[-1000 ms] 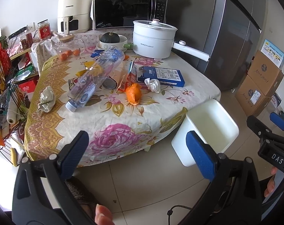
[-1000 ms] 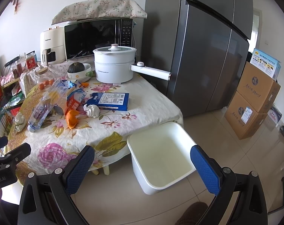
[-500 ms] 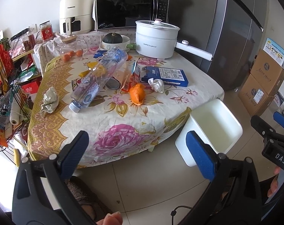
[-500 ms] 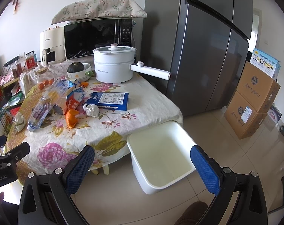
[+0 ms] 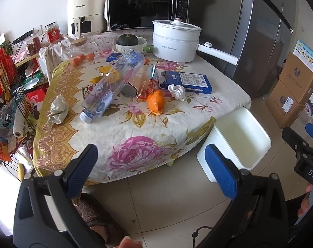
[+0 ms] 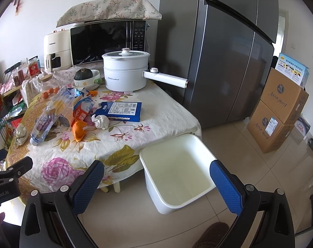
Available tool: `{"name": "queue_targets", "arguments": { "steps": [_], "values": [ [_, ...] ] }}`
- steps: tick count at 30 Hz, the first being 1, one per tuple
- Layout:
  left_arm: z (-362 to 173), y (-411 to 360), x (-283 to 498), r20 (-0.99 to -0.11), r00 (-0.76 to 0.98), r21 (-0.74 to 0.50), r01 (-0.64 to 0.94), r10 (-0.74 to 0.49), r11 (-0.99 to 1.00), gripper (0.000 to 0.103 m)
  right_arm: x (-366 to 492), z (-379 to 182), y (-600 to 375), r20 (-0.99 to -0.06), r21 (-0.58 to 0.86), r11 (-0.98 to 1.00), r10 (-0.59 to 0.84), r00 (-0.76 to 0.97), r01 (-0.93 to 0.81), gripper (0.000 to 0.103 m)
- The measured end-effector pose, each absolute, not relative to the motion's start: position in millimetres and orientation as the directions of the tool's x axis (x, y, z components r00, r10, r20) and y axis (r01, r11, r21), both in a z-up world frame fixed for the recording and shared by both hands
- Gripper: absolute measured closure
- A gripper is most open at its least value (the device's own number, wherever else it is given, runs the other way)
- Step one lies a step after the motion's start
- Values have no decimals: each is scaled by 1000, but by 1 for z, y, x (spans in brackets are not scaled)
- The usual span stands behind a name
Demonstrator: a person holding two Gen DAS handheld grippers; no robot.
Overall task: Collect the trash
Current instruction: 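Move both tools toward the clear bottle and orange peel on the table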
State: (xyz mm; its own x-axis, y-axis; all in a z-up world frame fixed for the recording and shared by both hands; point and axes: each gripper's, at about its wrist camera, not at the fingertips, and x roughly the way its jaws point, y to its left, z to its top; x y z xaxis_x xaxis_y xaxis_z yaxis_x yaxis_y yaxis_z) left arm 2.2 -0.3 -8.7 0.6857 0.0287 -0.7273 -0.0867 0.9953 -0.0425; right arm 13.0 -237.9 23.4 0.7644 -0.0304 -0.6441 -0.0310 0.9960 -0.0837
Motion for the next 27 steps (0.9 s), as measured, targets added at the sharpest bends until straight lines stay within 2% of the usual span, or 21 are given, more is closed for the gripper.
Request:
{"name": "queue_targets", "arguments": {
  "steps": [12, 27],
  "values": [
    [-5, 10, 20, -744, 668, -104, -77, -27, 992, 0, 26, 27, -236, -655, -80, 996, -23, 756, -40, 0],
    [20, 15, 58, -762, 645, 38, -36, 52, 999, 0, 76, 60, -210, -649, -141, 984, -8, 761, -109, 0]
  ]
}}
